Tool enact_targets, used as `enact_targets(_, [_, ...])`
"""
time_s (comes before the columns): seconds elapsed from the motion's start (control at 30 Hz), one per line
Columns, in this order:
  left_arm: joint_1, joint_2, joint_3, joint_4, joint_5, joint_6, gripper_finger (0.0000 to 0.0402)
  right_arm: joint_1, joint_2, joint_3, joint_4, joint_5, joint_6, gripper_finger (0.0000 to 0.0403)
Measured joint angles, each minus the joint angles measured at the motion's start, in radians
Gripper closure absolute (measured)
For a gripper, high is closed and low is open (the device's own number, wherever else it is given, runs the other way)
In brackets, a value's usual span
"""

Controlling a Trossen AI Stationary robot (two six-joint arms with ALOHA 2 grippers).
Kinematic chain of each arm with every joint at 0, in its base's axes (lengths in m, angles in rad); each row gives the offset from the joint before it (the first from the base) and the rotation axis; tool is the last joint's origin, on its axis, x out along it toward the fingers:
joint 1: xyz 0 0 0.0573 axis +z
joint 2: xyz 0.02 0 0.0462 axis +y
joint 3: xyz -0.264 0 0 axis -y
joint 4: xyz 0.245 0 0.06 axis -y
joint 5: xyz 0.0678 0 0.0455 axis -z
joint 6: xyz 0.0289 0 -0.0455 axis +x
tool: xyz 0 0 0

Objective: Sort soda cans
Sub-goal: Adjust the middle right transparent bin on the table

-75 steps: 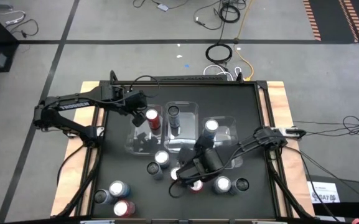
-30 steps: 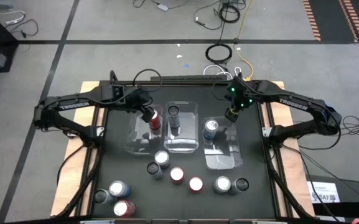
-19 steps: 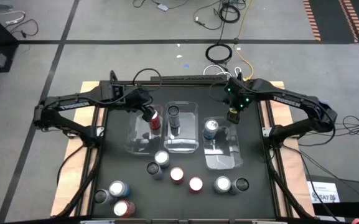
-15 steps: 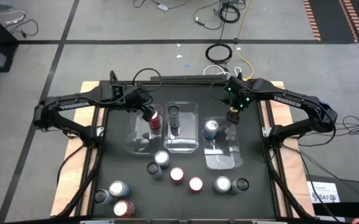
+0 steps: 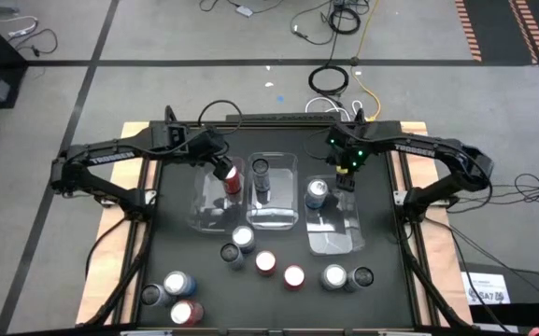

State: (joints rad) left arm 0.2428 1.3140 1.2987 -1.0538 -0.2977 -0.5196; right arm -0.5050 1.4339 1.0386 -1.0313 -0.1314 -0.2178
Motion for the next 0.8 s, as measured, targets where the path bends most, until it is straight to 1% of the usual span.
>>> enact_targets(0.13, [0.0, 0.0, 0.0, 0.0, 0.0, 0.001, 0.0009, 0.017, 0.055, 0.0, -0.002, 0.0, -0.012, 0.011])
enact_targets(0.23, [0.0, 0.0, 0.0, 0.0, 0.0, 0.001, 0.0009, 0.018, 0.078, 0.0, 0.015, 0.0, -0.01, 0.0129])
enact_targets(0.33, [0.0, 0.0, 0.0, 0.0, 0.0, 0.001, 0.0009, 0.018, 0.087, -0.001, 0.018, 0.001, 0.002, 0.0163])
enact_targets(0.6, [0.0, 0.0, 0.0, -0.001, 0.0, 0.001, 0.0009, 0.018, 0.086, -0.001, 0.018, 0.001, 0.013, 0.0275])
enact_targets(0.8, [0.0, 0.0, 0.0, -0.001, 0.0, 0.002, 0.0009, 0.018, 0.086, -0.001, 0.02, 0.001, 0.021, 0.0334])
